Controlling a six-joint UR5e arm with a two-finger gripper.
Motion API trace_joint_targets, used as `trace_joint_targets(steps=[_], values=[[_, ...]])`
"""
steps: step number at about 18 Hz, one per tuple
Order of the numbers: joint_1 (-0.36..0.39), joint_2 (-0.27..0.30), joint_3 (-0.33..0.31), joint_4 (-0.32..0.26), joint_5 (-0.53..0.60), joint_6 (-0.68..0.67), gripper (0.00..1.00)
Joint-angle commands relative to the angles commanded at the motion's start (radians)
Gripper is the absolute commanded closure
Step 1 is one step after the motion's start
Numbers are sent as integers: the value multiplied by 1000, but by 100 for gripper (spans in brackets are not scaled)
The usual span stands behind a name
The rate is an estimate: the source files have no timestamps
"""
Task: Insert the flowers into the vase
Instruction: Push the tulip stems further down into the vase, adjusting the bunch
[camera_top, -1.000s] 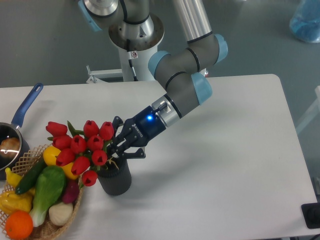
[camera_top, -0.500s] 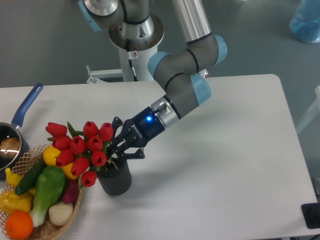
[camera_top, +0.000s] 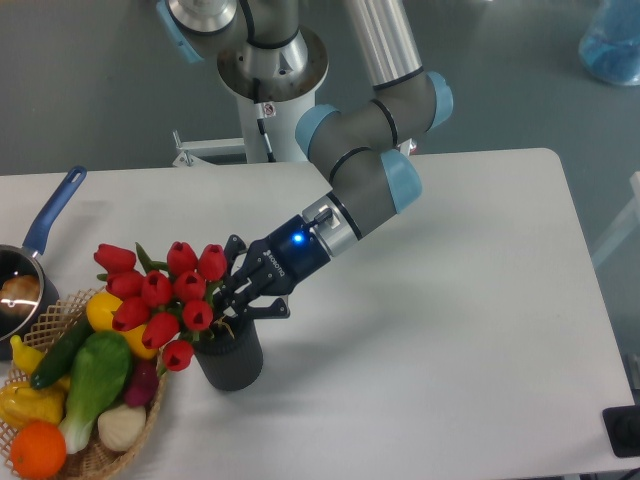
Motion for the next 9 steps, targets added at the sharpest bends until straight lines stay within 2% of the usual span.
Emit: trace_joint_targets(steps=[9], values=[[6, 0, 0, 0, -18, 0, 73]])
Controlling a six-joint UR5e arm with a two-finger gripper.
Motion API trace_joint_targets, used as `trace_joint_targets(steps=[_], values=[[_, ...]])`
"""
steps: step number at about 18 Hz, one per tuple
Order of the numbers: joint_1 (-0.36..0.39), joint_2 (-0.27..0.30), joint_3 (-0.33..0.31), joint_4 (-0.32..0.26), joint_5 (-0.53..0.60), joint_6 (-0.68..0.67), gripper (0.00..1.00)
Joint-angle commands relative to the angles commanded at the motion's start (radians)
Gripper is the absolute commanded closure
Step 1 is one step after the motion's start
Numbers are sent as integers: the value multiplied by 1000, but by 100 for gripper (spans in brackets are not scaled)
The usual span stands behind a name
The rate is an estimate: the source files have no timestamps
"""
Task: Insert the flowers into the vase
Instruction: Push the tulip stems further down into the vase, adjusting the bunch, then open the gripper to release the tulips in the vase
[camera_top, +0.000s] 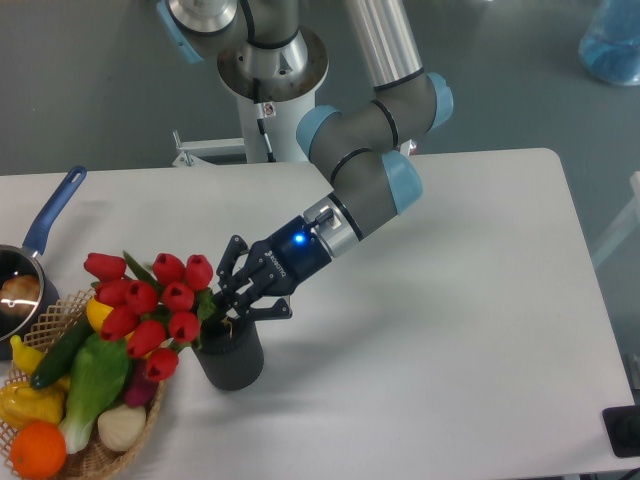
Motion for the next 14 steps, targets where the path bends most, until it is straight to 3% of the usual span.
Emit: trace_joint_targets(steps=[9, 14], values=[[0, 0, -2, 0, -2, 0, 72], [0, 0, 0, 0, -3, 0, 59]])
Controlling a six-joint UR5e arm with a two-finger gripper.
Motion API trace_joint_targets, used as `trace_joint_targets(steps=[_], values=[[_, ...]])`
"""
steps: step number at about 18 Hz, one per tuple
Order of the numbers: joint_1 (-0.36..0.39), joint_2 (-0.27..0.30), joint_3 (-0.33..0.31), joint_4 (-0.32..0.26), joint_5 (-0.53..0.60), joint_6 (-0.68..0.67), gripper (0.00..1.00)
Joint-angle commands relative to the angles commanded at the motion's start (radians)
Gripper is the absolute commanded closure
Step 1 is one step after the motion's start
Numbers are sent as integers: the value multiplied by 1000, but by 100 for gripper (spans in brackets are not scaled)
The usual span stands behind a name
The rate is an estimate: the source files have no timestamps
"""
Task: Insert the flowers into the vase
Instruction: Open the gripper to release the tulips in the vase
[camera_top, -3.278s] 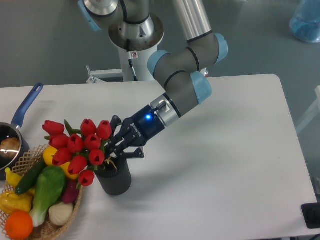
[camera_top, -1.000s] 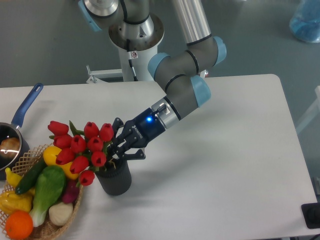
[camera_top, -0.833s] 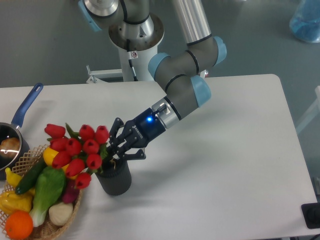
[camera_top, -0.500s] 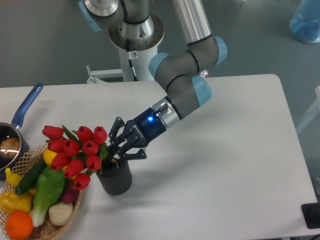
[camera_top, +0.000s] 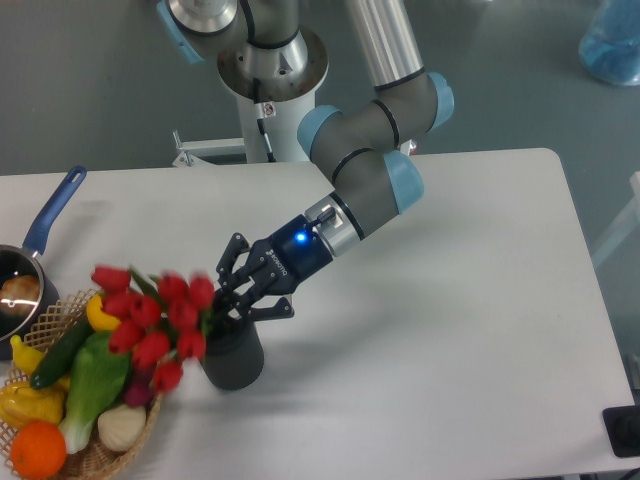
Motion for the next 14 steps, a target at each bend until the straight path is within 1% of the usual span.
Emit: trace_joint_targets(steps=[7, 10, 11, 14], values=[[5, 0, -2, 0, -6, 5, 58], [14, 0, -2, 0, -9, 5, 54], [24, 0, 0, 0, -11, 3, 52], [63, 6, 11, -2, -9, 3, 35]])
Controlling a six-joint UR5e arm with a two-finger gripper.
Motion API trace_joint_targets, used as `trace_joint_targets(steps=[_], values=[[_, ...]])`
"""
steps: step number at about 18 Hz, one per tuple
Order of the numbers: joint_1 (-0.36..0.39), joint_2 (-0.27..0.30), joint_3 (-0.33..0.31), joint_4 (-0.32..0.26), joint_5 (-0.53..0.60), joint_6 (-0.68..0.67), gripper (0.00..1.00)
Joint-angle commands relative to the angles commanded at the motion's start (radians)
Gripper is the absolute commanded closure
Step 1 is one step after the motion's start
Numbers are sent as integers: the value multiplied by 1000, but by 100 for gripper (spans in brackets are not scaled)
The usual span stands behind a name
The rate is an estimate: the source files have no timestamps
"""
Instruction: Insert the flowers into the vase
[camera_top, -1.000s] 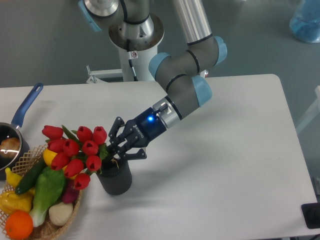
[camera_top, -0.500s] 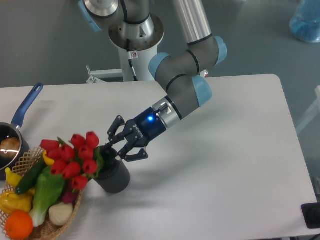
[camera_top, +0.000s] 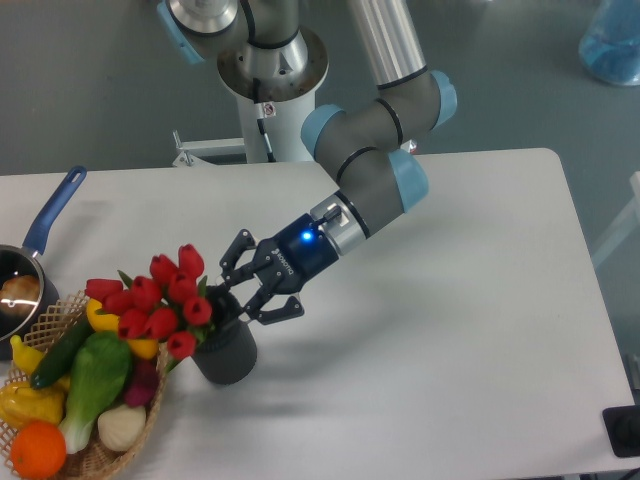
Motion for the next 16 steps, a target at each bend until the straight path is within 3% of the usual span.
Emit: trace_joint_targets(steps=[1, 3, 4, 10, 13, 16], values=[[11, 3, 2, 0, 2, 2, 29], [34, 9, 11, -2, 5, -5, 4], [52, 23, 11, -2, 6, -5, 0], [158, 112, 28, -5, 47, -57, 0], [192, 167, 57, -6, 206, -124, 0], [204, 198, 72, -8, 447, -149, 0]])
